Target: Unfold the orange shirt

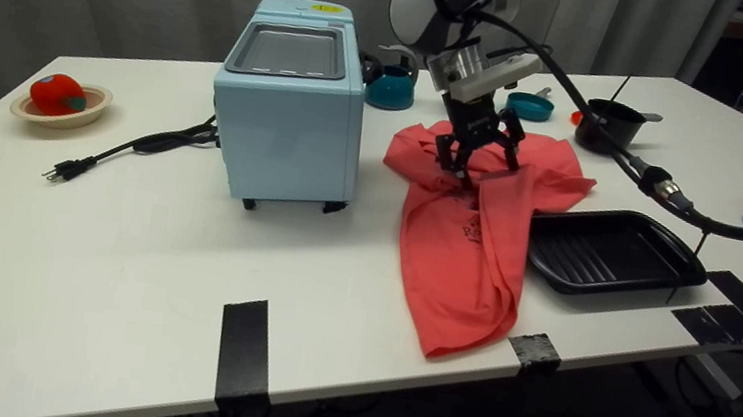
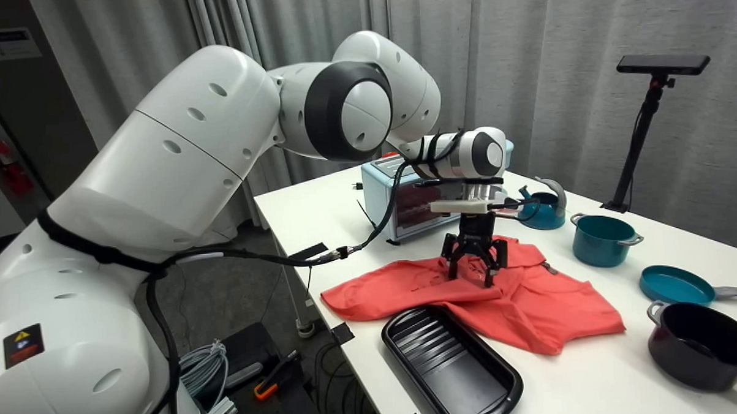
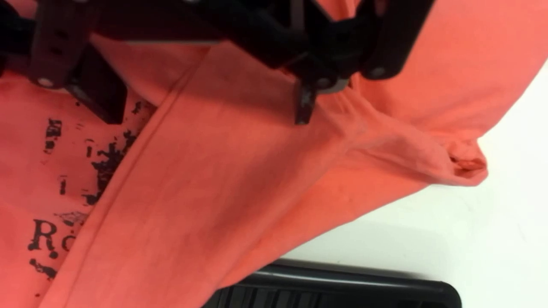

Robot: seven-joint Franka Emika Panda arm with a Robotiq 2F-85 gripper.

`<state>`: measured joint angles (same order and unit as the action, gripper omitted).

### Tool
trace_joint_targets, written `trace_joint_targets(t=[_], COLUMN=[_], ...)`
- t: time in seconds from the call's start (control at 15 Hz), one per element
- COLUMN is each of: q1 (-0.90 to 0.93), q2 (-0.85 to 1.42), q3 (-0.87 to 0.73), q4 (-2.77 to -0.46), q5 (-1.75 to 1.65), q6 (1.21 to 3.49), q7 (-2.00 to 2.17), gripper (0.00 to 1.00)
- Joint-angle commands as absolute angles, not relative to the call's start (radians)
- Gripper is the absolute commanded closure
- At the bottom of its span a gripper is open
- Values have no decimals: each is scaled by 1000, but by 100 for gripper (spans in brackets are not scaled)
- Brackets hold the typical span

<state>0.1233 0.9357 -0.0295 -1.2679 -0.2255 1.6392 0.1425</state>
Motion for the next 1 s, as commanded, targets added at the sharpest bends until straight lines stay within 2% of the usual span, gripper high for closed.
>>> trace_joint_targets(t=[0.0, 0.53, 0.6, 0.67, 0.93], q1=[138, 135, 134, 133, 134], q2=[948, 931, 928, 927, 922], q3=[-51, -68, -68, -69, -69], q4=[-1257, -1275, -1278, -1280, -1287], q5=[-245, -247, -245, -244, -242], q6=[1638, 1645, 1647, 1647, 1647], q7=[160, 175, 179, 182, 193], gripper=[0, 0, 25, 26, 58])
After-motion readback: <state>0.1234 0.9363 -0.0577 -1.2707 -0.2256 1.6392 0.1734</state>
